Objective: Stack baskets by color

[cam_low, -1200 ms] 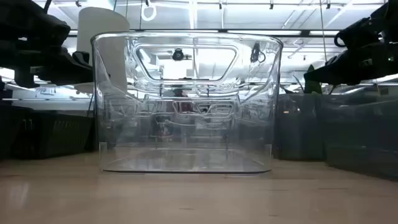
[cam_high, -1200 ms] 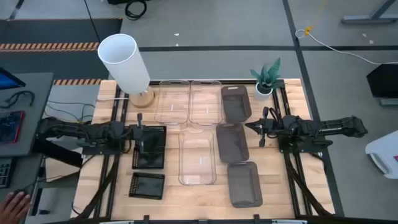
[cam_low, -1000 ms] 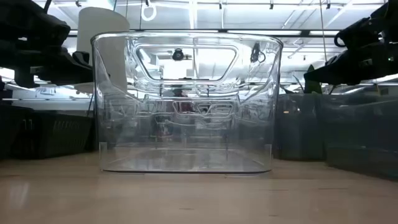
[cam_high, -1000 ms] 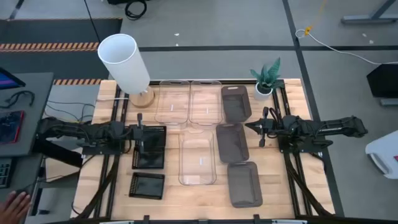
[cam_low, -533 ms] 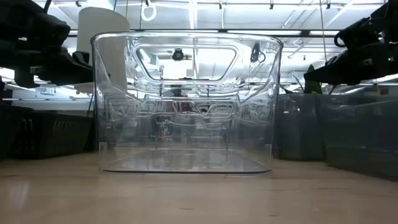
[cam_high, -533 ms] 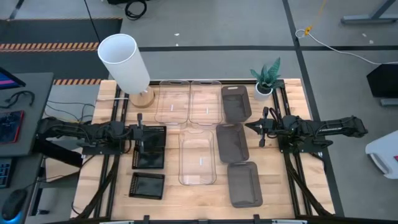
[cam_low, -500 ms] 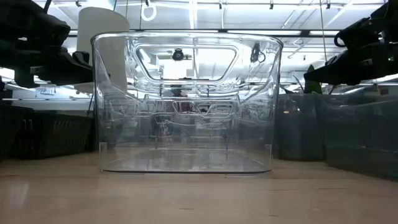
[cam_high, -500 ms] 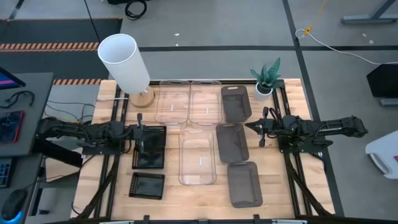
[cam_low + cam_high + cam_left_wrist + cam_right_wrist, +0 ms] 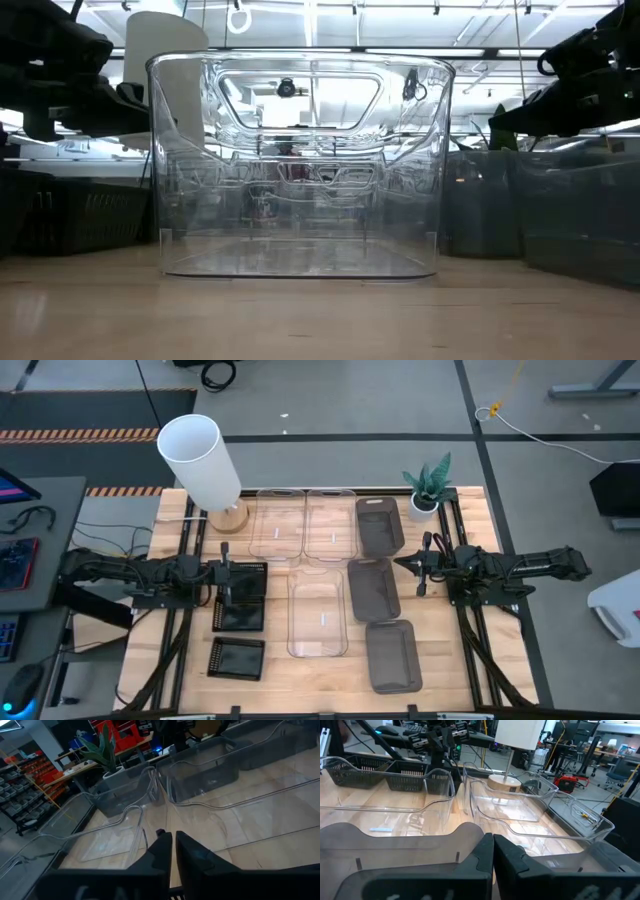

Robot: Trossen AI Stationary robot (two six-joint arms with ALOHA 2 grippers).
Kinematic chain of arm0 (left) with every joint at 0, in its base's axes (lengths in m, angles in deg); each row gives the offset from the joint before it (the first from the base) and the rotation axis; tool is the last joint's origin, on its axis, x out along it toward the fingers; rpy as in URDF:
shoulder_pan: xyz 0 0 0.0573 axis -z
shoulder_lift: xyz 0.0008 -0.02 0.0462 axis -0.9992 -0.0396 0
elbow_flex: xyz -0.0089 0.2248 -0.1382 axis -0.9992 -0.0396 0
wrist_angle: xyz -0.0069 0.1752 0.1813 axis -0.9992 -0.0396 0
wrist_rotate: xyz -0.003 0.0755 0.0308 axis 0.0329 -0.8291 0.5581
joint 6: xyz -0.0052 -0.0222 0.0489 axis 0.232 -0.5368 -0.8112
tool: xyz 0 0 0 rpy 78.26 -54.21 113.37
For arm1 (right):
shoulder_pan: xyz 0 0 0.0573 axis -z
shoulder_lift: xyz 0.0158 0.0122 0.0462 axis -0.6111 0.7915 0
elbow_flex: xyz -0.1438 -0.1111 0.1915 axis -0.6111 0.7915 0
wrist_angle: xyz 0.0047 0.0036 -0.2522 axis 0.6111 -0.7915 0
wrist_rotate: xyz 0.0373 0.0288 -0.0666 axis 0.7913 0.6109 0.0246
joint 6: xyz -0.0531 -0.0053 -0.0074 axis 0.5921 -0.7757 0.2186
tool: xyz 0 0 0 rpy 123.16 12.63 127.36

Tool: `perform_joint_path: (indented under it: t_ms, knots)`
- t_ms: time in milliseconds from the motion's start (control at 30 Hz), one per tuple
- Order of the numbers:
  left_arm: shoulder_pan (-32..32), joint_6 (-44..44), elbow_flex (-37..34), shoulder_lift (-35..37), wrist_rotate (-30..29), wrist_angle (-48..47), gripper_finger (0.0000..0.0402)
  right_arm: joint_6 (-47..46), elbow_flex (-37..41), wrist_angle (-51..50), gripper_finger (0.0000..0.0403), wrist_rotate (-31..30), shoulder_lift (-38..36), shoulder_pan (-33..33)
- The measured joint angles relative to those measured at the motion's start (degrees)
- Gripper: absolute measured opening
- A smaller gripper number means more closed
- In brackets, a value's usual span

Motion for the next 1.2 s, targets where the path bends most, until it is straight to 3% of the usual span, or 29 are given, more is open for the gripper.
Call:
perform_joint_path:
  t_ms: [1200]
  knots:
    - [0.0,0.0,0.0,0.0,0.0,0.0,0.0028,0.0,0.0,0.0,0.0014,0.0,0.0,0.0]
